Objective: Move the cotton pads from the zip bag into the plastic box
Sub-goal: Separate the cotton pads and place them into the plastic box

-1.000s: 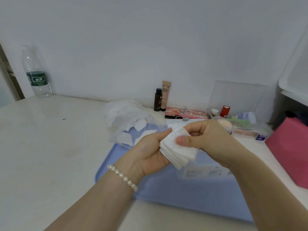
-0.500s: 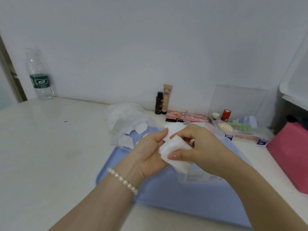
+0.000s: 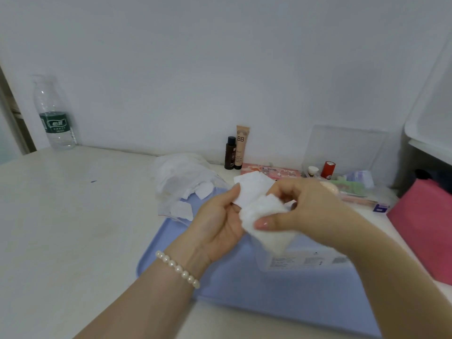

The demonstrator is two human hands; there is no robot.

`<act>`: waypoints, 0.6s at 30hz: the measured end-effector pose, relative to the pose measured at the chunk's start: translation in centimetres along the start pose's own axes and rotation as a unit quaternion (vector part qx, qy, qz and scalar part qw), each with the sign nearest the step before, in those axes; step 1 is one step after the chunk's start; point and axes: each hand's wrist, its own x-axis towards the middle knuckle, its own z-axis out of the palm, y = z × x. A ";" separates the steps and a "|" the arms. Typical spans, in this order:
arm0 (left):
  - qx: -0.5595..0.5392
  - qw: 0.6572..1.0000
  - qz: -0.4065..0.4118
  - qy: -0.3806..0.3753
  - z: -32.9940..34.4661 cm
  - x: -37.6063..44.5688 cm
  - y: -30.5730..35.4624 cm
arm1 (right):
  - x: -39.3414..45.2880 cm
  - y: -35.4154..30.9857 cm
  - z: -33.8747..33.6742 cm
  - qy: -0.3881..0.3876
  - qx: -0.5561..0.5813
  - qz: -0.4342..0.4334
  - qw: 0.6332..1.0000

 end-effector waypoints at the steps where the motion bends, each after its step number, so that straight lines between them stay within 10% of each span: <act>1: 0.007 1.000 0.017 0.018 -0.1 0.2 0.1 | -0.1 0.1 -0.8 0.011 0.045 -0.001 0.999; 7: 0.049 0.997 0.044 0.043 0.1 0.0 -0.2 | 0.6 2.2 -3.2 0.043 0.268 -0.004 0.963; 18: 0.148 0.988 0.028 0.020 0.6 0.0 -0.8 | 1.4 2.8 -0.2 0.035 0.268 0.035 0.962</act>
